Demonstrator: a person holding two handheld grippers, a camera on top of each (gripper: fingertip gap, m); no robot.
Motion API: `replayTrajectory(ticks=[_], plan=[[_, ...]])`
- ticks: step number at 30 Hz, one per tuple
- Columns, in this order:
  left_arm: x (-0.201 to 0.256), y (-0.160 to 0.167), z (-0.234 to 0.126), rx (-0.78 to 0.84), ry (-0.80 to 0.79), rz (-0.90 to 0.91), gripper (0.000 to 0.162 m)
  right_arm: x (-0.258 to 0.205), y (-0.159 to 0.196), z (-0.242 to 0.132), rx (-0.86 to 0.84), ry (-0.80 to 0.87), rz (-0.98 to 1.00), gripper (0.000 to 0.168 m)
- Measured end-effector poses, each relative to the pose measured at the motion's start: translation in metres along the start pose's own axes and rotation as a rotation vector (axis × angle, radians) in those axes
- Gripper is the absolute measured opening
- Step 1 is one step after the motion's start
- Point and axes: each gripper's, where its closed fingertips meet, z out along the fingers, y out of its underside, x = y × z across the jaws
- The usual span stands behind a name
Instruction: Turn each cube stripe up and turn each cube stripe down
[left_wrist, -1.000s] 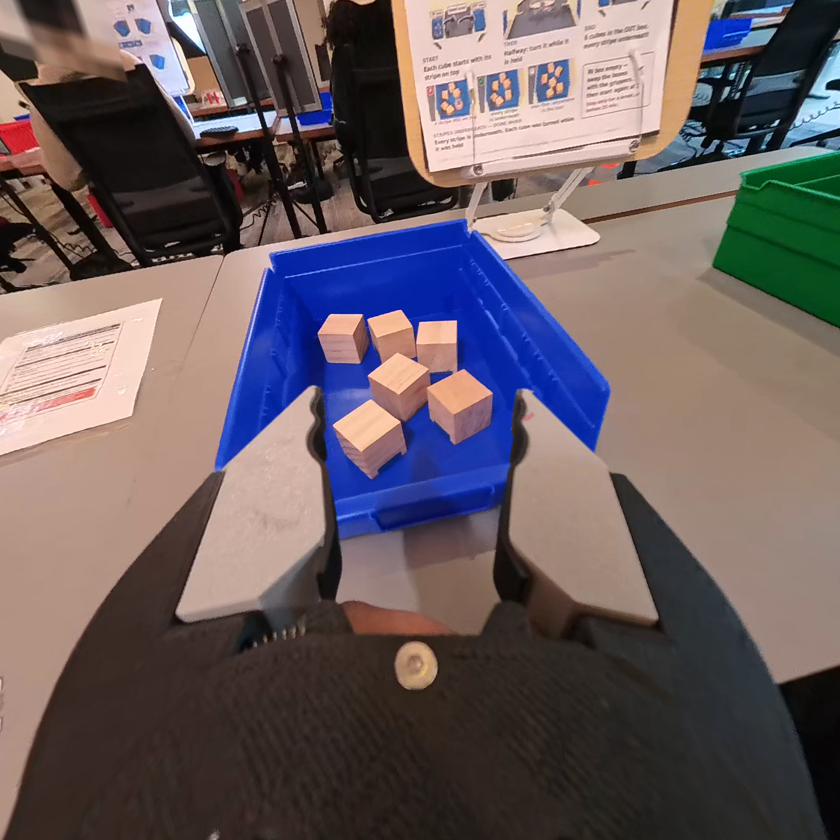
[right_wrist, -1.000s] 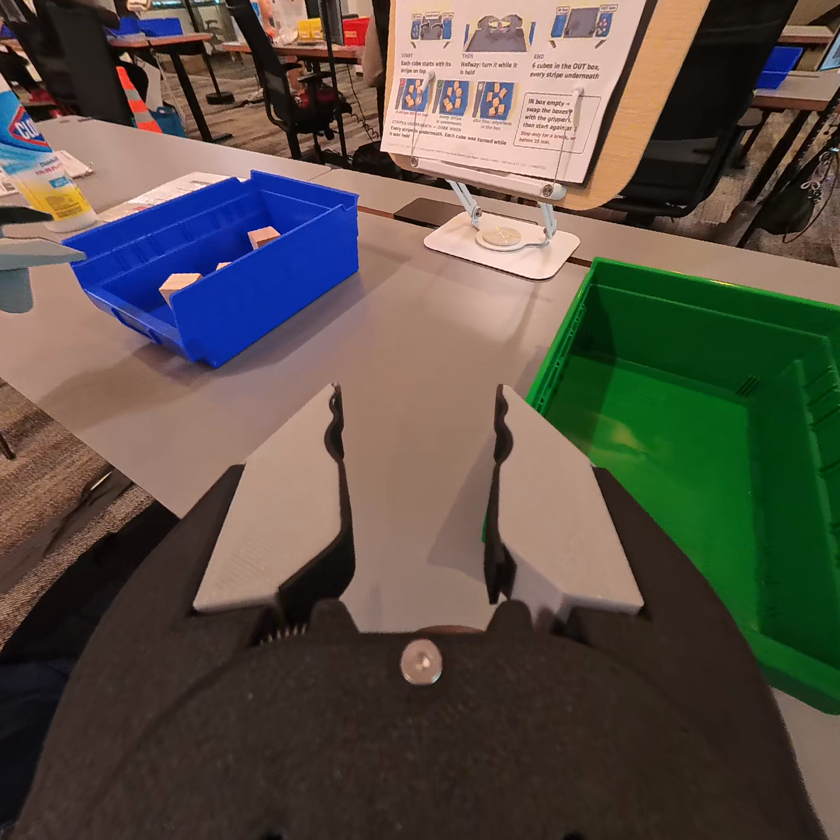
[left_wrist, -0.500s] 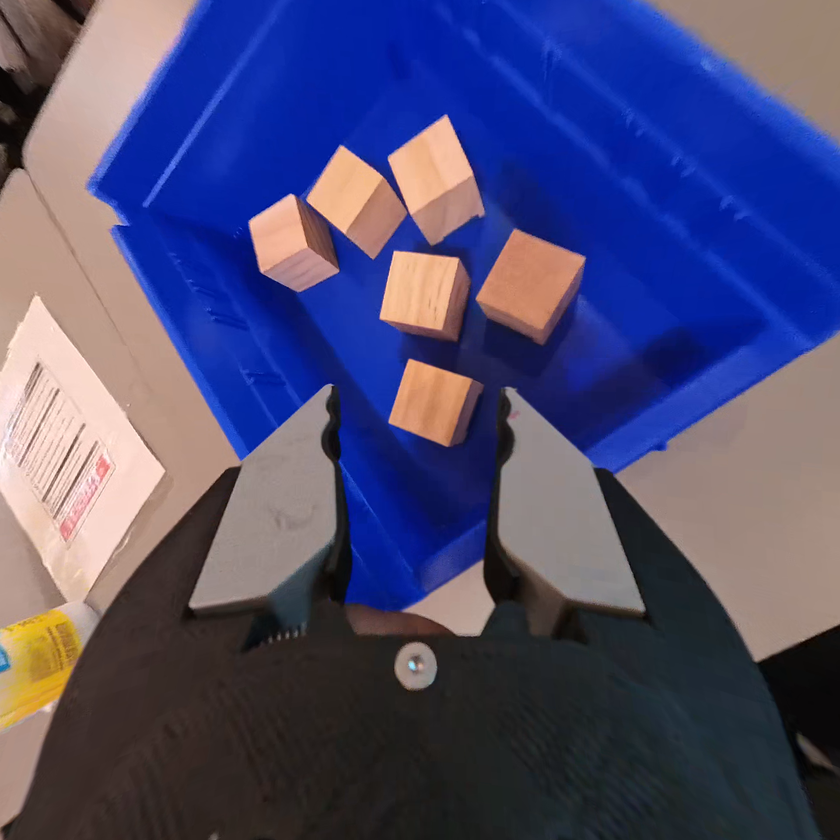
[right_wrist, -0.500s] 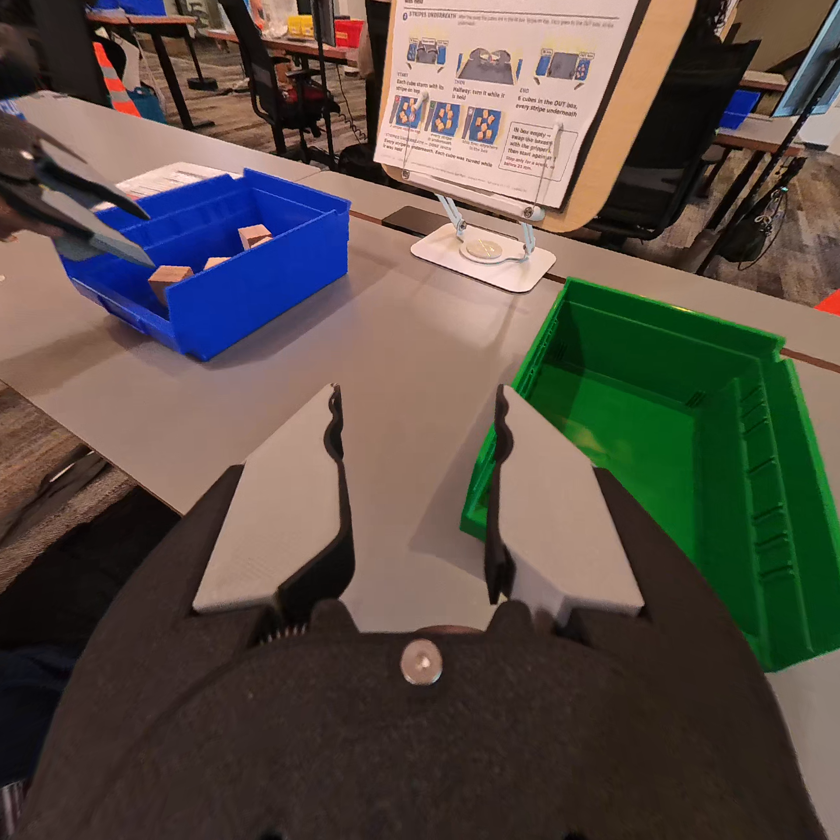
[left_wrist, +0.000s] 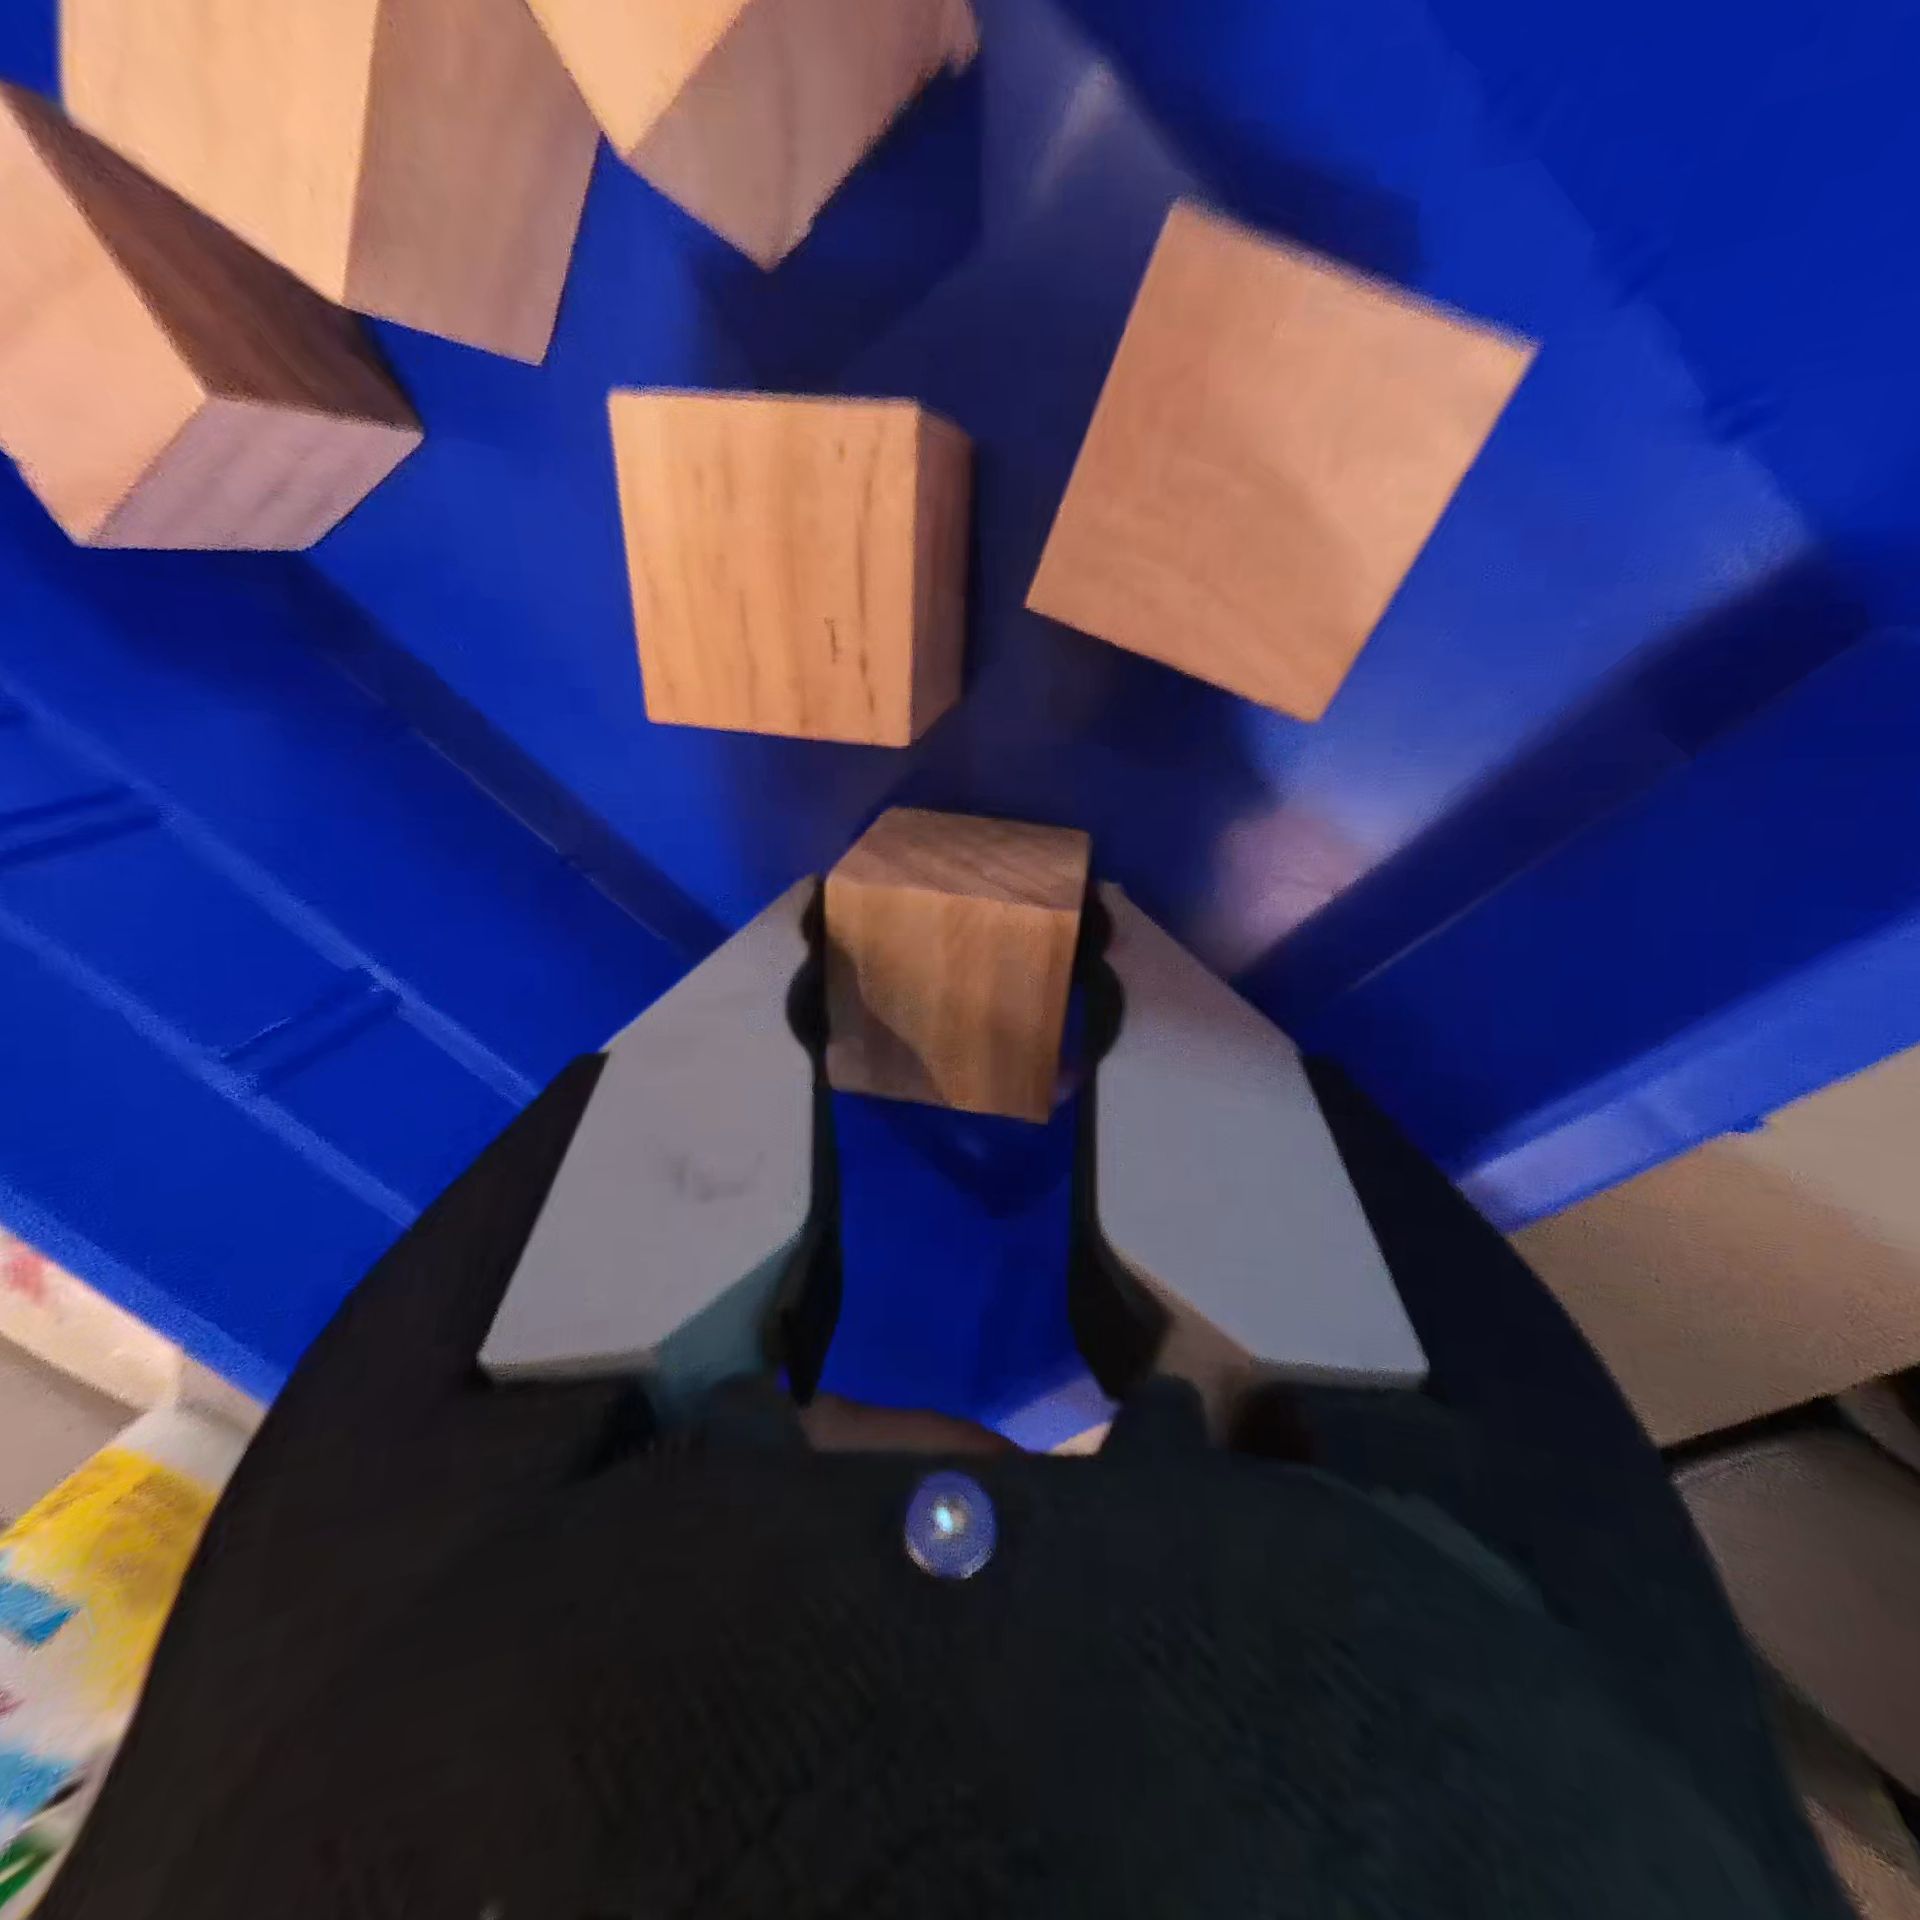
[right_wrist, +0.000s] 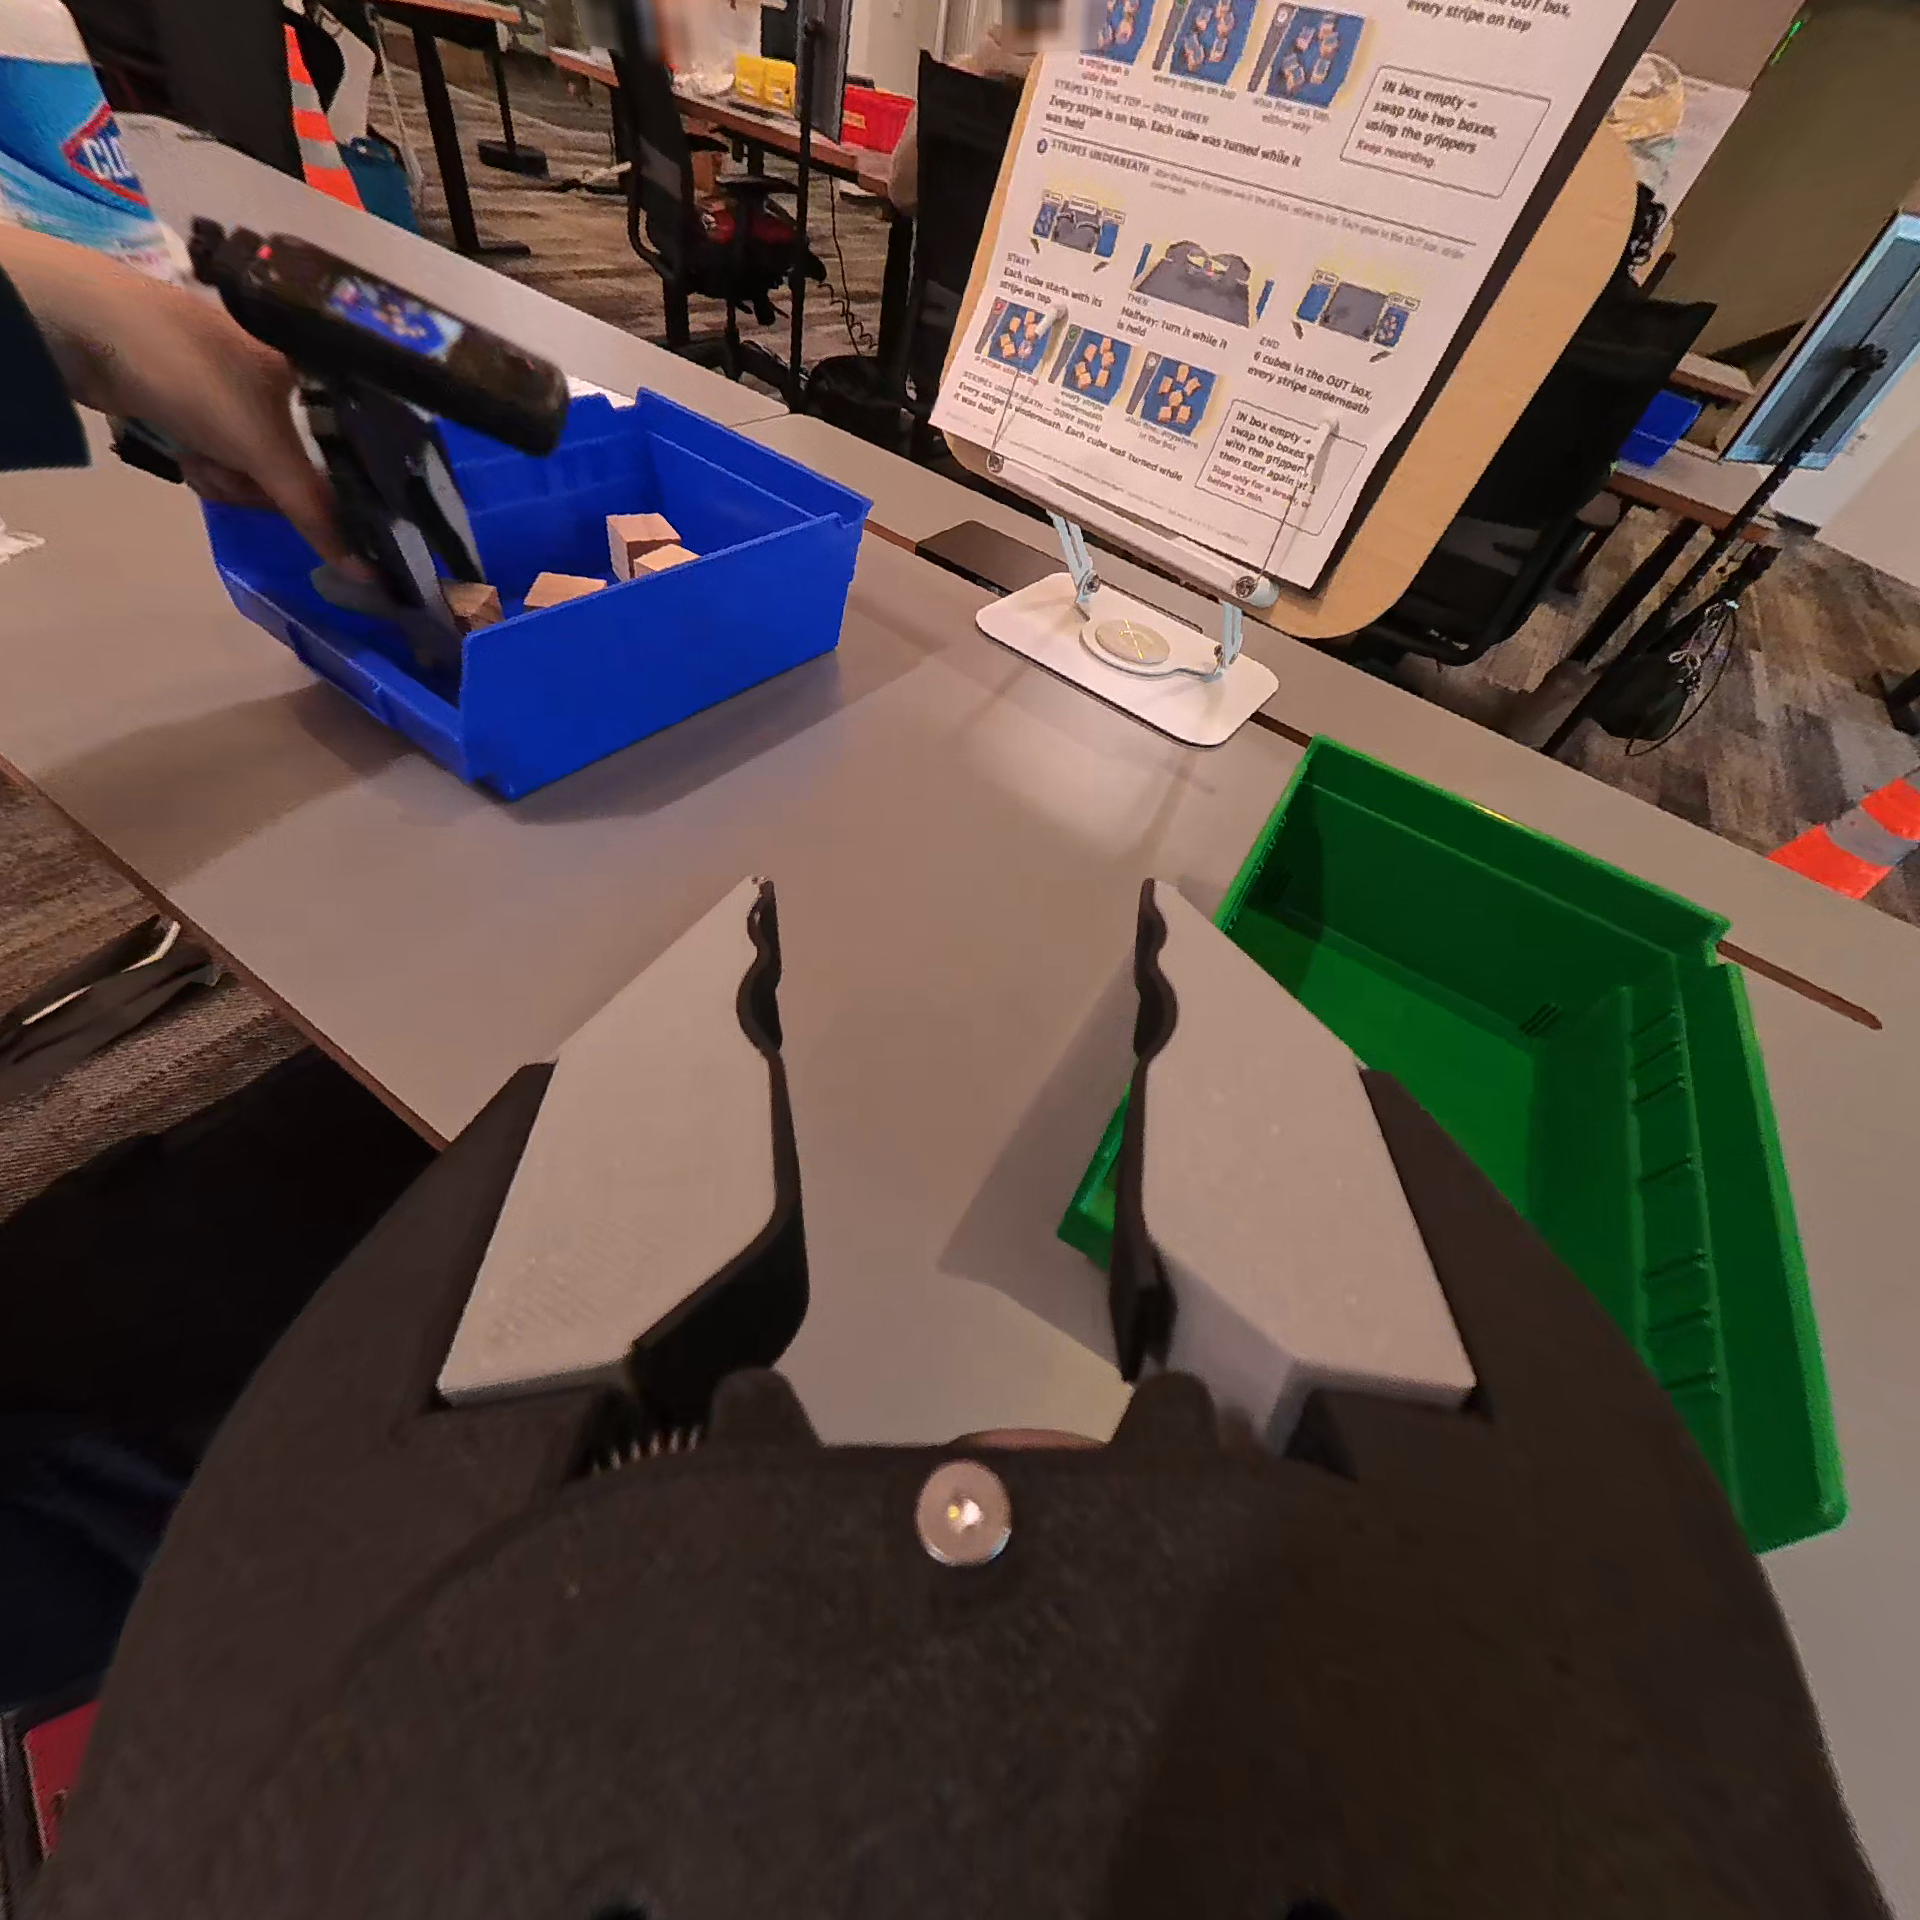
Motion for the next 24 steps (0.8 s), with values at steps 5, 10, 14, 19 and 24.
replayTrajectory(ticks=[5,10,14,19,24], plan=[[0.000,-0.003,-0.005,0.023,0.017,-0.086,0.045,-0.002,0.002,-0.001,-0.006,-0.029,0.009,0.067],[-0.003,-0.036,-0.065,0.368,-0.125,-0.124,0.045,0.004,0.006,0.001,-0.001,-0.050,0.054,0.067],[0.052,-0.068,-0.167,0.898,-0.187,-0.074,0.044,0.003,0.012,0.006,-0.032,-0.066,0.088,0.067],[0.157,-0.064,-0.263,1.440,-0.193,0.094,0.044,-0.012,0.010,0.009,-0.045,-0.068,0.040,0.067],[0.238,-0.052,-0.293,1.716,-0.263,0.403,0.044,-0.044,0.000,0.015,0.004,-0.201,0.102,0.070]])
